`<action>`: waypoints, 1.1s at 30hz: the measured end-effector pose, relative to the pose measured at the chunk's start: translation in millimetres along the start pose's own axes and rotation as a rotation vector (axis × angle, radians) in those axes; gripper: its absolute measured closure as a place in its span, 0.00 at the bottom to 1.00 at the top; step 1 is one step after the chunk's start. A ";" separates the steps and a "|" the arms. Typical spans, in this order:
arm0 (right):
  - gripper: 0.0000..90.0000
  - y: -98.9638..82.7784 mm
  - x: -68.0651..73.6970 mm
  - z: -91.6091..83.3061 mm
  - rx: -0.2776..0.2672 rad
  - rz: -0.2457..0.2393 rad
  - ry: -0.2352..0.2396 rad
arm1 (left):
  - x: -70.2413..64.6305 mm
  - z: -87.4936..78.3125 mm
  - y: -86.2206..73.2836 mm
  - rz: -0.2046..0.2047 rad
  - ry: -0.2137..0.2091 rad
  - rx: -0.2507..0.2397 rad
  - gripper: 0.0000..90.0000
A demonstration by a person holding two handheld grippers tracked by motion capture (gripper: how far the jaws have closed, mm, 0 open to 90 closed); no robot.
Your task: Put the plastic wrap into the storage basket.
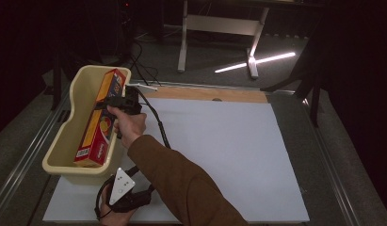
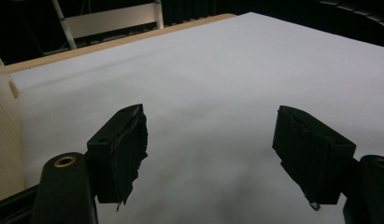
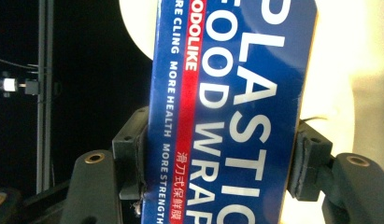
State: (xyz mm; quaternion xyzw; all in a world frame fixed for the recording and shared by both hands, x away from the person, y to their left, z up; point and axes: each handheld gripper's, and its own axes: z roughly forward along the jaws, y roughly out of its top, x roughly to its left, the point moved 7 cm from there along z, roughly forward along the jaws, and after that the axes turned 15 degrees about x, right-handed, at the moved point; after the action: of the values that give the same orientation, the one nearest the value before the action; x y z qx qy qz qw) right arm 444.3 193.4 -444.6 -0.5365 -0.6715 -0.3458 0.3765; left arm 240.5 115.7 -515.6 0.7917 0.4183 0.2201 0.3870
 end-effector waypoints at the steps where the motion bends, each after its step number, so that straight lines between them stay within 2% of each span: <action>1: 0.42 -0.1 -2.3 2.0 0.004 0.001 -0.017 | 0.0 -0.1 0.1 -0.002 0.000 -0.001 0.29; 3: 0.42 -0.7 -7.6 6.5 0.014 -0.010 -0.057 | 0.3 -0.7 0.1 -0.003 0.000 -0.002 0.29; 4: 0.42 -1.4 -6.9 7.1 0.015 -0.032 -0.084 | 0.5 -0.7 0.1 -0.005 0.000 -0.004 0.29; 5: 0.42 -1.5 -6.9 7.3 0.016 -0.037 -0.093 | 0.9 -0.6 0.0 -0.004 0.001 -0.003 0.29; 11: 0.41 -1.2 -7.6 6.1 0.041 -0.033 -0.090 | 0.2 -0.1 0.1 -0.001 -0.002 -0.001 0.29; 15: 0.39 -1.2 -11.0 2.1 0.056 -0.018 -0.129 | -0.5 0.6 0.4 0.002 -0.002 0.000 0.29; 23: 0.35 -2.2 -11.0 -5.2 0.065 -0.016 -0.135 | -1.6 2.0 0.6 0.008 -0.003 0.005 0.29; 25: 0.35 -2.8 -6.6 -7.7 0.058 -0.028 -0.119 | -1.7 2.1 0.7 0.008 -0.003 0.004 0.29; 27: 0.34 -3.5 -1.1 -9.8 0.054 -0.038 -0.082 | -1.8 2.5 0.5 0.009 -0.002 0.007 0.29; 28: 0.35 -4.9 1.1 -10.0 0.067 -0.034 -0.087 | -2.1 2.6 0.5 0.010 -0.003 0.007 0.29; 31: 0.34 -8.5 2.9 -11.1 0.082 -0.060 -0.098 | -2.4 2.5 0.7 0.013 -0.002 0.007 0.29; 33: 0.35 -9.9 3.9 -13.2 0.086 -0.096 -0.107 | -2.3 2.8 0.7 0.012 -0.002 0.008 0.29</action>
State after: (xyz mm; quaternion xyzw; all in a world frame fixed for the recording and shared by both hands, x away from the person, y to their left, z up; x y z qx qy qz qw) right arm 435.8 182.0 -435.5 -0.5045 -0.7298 -0.3053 0.3459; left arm 241.4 112.4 -516.8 0.7961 0.4139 0.2199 0.3830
